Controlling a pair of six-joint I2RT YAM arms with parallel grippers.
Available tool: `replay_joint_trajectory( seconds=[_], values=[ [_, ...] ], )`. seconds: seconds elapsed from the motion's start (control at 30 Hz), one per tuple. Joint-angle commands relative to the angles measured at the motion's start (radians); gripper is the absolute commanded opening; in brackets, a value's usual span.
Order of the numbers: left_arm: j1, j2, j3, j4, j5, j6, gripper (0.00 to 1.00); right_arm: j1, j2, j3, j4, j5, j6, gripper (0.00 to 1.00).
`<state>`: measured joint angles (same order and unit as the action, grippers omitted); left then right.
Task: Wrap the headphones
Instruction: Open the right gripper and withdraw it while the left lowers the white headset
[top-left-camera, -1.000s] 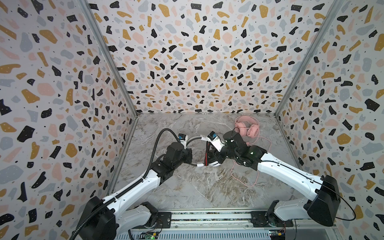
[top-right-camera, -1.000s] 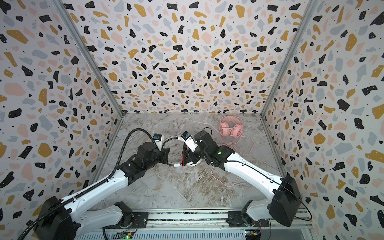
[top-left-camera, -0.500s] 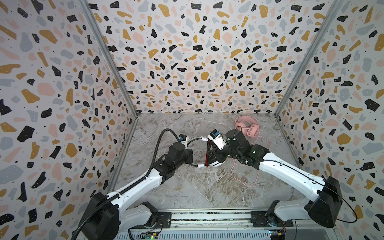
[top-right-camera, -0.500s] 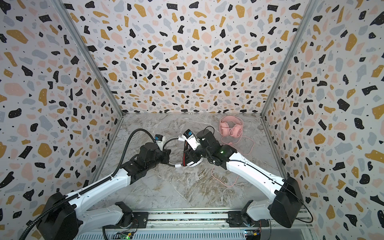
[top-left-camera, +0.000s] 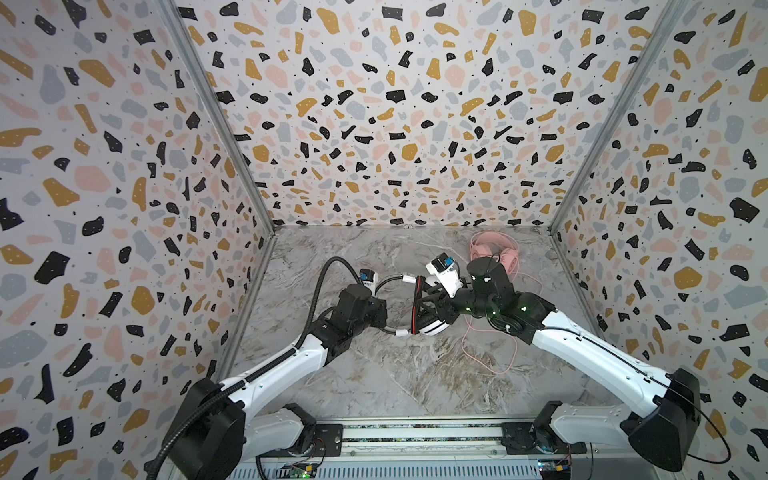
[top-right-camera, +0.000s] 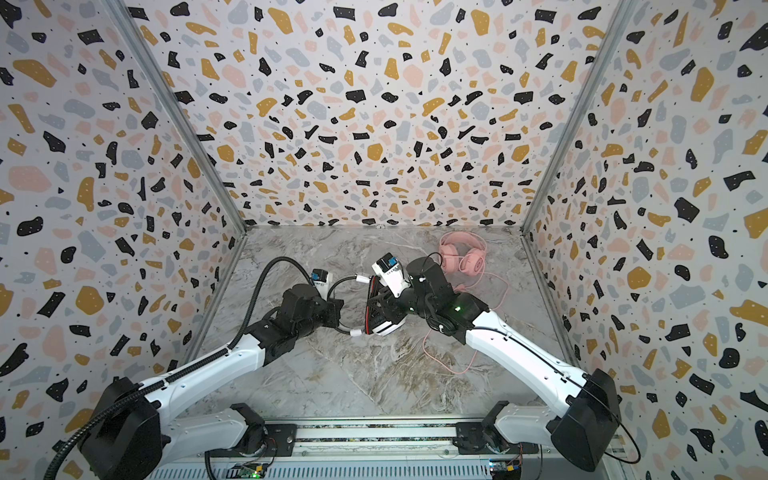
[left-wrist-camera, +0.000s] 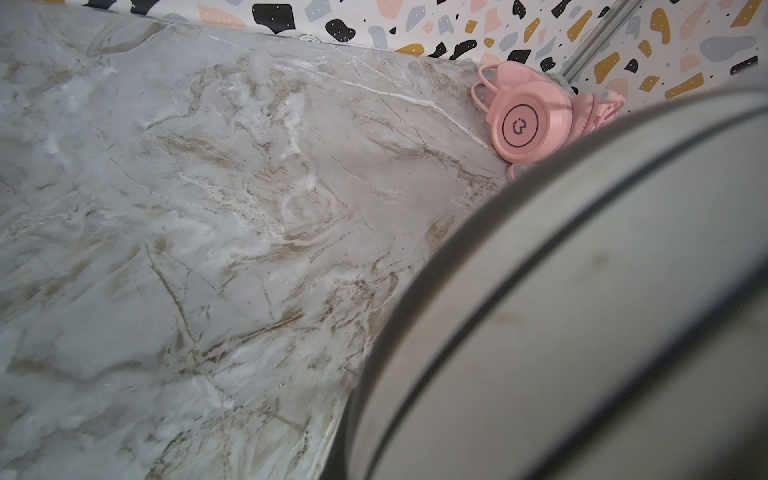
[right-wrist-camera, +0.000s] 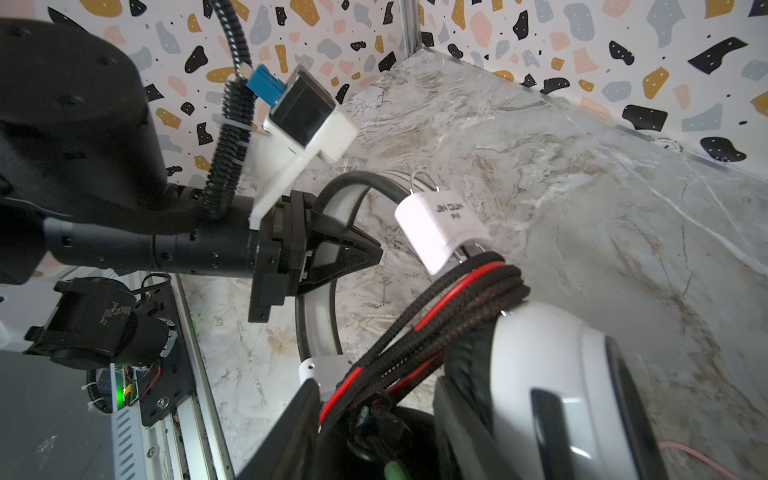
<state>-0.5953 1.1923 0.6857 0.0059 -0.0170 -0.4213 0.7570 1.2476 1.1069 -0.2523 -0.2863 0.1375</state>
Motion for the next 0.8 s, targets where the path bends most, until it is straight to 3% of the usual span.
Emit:
replay_joint_trajectory(
  seconds=[0.0,0.47,0.77],
  values=[
    [-0.004,0.003,-0.028,-0.081,0.086,0.095,0.00,-0.042,-0.069,0.019,0.170,0.059,-0.001,0.48],
    [0.082,0.002,-0.037,-0.104,0.065,0.055,0.00,-0.058,-0.134,-0.085,0.211,0.178,0.021,0.45],
    [0.331,0.062,-0.048,-0.115,0.081,-0.106,0.00,-0.131,-0.143,-0.302,0.307,0.184,0.080,0.45]
  ],
)
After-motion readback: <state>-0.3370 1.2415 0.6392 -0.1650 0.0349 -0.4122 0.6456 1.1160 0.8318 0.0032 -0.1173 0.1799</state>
